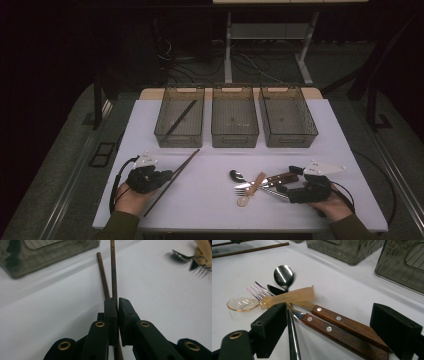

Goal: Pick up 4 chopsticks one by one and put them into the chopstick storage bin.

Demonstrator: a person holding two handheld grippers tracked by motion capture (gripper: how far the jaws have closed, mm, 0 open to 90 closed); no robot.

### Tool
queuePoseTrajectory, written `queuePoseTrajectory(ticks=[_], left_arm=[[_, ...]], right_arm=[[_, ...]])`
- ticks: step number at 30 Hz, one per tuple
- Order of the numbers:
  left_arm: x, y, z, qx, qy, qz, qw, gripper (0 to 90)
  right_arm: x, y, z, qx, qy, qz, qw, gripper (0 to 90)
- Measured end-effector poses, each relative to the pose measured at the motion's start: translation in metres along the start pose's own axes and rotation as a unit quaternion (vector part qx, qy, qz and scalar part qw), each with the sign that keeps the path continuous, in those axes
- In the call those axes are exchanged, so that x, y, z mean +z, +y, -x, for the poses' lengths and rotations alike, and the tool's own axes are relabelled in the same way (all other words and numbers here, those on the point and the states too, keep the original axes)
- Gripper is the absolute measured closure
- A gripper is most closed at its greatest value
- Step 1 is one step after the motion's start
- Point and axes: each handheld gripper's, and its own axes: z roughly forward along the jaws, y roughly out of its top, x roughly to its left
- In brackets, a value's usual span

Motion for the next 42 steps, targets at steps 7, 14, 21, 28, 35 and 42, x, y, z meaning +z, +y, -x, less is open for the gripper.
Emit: queuePoseTrajectory(ticks=[7, 14, 21, 28, 35, 42], left_arm=[[-0.004, 0.006, 0.003, 0.006, -0.009, 0.011, 0.9999, 85.8], [-0.007, 0.012, 0.003, 0.011, -0.015, 0.020, 0.9996, 85.8], [-0.008, 0.023, 0.003, 0.013, -0.026, 0.035, 0.9990, 85.8], [-0.012, 0.035, 0.002, 0.013, -0.037, 0.053, 0.9978, 85.8], [-0.014, 0.045, 0.000, 0.012, -0.033, 0.067, 0.9971, 85.8], [-0.014, 0.058, -0.008, 0.008, -0.023, 0.076, 0.9968, 85.8]], right_arm=[[0.000, 0.000, 0.000, 0.000, 0.000, 0.000, 1.0000, 13.8], [0.001, 0.000, 0.000, 0.001, 0.002, -0.003, 1.0000, 13.8], [0.001, 0.000, 0.000, 0.001, 0.005, -0.002, 1.0000, 13.8], [0.002, 0.000, 0.000, 0.001, 0.004, -0.003, 1.0000, 13.8], [0.002, 0.000, -0.001, 0.002, 0.003, -0.003, 1.0000, 13.8], [0.001, 0.000, 0.000, 0.003, 0.001, -0.002, 1.0000, 13.8]])
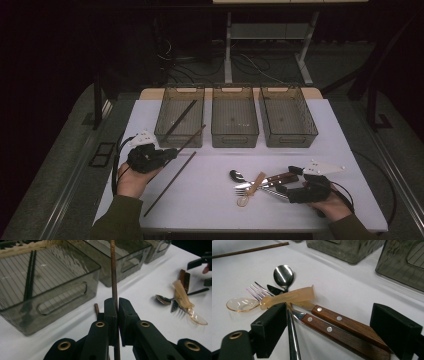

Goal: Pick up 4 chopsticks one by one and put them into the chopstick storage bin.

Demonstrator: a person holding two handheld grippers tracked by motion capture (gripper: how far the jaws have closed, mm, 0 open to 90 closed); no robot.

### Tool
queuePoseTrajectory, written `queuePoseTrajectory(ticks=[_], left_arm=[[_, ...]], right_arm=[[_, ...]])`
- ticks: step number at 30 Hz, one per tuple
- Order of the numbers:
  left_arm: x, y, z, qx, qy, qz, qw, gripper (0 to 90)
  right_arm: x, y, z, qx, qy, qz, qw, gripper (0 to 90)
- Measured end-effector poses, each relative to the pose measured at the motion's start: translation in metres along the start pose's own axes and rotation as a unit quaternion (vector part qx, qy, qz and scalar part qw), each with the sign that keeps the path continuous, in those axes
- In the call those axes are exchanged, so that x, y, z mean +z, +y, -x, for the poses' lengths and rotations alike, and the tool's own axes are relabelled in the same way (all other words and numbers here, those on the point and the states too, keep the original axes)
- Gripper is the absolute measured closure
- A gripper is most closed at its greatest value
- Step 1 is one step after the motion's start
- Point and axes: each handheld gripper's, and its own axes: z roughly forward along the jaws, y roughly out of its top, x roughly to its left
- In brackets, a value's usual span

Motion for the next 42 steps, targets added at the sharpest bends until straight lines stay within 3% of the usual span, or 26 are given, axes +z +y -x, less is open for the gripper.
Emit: queuePoseTrajectory(ticks=[11, 18, 27, 32, 42], left_arm=[[0.009, 0.022, -0.011, -0.006, 0.012, 0.005, 0.9999, 85.8], [0.015, 0.041, -0.020, -0.007, 0.017, 0.022, 0.9996, 85.8], [0.034, 0.067, -0.041, -0.018, 0.030, 0.031, 0.9989, 85.8], [0.047, 0.076, -0.055, -0.034, 0.031, 0.038, 0.9982, 85.8], [0.074, 0.095, -0.080, -0.046, 0.047, 0.028, 0.9974, 85.8]], right_arm=[[0.000, 0.000, 0.000, 0.001, -0.001, 0.000, 1.0000, 13.8], [-0.001, -0.001, 0.001, 0.003, -0.002, 0.001, 1.0000, 13.8], [-0.001, -0.001, 0.002, 0.006, -0.004, 0.004, 1.0000, 13.8], [-0.001, -0.001, 0.002, 0.005, -0.006, 0.004, 1.0000, 13.8], [-0.002, -0.001, 0.001, 0.003, -0.008, 0.004, 1.0000, 13.8]])
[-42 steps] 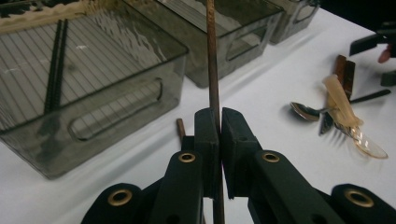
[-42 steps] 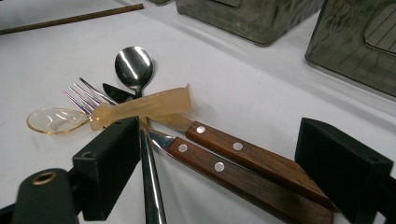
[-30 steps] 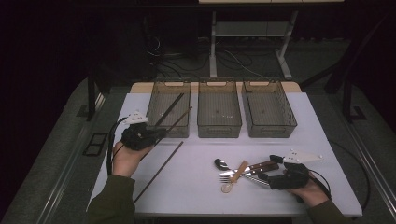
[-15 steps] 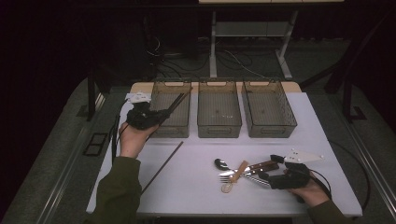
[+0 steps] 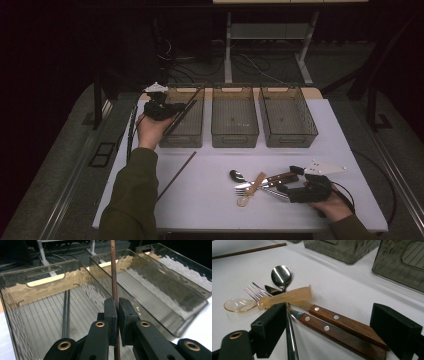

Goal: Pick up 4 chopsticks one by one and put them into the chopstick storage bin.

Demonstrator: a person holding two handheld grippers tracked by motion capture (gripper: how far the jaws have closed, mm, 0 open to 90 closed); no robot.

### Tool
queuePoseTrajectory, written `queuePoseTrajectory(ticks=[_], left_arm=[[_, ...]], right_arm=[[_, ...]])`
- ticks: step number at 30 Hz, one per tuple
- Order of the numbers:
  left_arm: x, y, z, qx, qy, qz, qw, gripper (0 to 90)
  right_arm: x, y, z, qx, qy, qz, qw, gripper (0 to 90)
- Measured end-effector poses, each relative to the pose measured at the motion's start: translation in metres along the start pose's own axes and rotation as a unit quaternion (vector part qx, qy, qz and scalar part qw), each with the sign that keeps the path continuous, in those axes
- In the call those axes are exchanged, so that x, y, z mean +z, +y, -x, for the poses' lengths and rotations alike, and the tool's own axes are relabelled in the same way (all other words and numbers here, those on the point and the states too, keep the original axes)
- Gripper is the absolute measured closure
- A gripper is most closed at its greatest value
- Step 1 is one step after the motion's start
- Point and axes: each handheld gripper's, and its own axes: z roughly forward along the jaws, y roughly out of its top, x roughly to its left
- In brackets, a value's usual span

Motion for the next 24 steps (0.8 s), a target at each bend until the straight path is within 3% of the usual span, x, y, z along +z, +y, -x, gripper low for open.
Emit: queuePoseTrajectory(ticks=[10, 24], left_arm=[[0.028, 0.000, -0.022, -0.026, 0.027, -0.010, 0.9992, 85.7], [0.041, -0.003, -0.029, -0.039, 0.045, -0.026, 0.9979, 85.5]], right_arm=[[-0.001, 0.000, 0.000, 0.000, 0.001, 0.003, 1.0000, 13.8], [-0.001, 0.000, 0.000, 0.000, 0.002, 0.002, 1.0000, 13.8]])
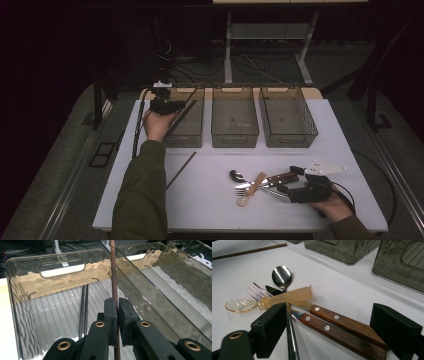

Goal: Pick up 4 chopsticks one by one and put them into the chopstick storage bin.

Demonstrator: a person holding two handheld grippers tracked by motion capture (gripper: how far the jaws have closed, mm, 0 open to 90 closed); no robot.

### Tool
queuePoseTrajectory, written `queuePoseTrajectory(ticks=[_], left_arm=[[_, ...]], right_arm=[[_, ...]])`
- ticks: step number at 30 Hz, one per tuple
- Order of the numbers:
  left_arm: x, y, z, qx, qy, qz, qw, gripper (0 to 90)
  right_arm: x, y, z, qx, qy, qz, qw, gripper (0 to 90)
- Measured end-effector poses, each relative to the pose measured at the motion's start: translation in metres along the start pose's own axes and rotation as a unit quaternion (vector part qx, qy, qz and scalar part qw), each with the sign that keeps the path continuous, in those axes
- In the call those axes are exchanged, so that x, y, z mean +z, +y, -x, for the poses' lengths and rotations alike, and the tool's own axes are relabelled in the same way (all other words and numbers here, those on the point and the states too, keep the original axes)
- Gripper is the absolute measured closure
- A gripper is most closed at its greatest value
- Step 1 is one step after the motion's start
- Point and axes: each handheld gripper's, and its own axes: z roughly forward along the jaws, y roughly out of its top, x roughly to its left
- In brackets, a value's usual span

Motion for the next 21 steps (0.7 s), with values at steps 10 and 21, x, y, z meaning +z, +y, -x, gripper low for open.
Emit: queuePoseTrajectory(ticks=[10, 21], left_arm=[[0.0003, 0.0000, 0.0016, 0.007, 0.008, 0.001, 0.9999, 68.3], [-0.0091, -0.0015, 0.0090, 0.040, -0.001, -0.012, 0.9991, 51.2]], right_arm=[[-0.0004, -0.0001, -0.0004, 0.002, 0.001, -0.001, 1.0000, 13.8], [-0.0013, -0.0003, 0.0005, 0.004, -0.001, -0.002, 1.0000, 13.8]])
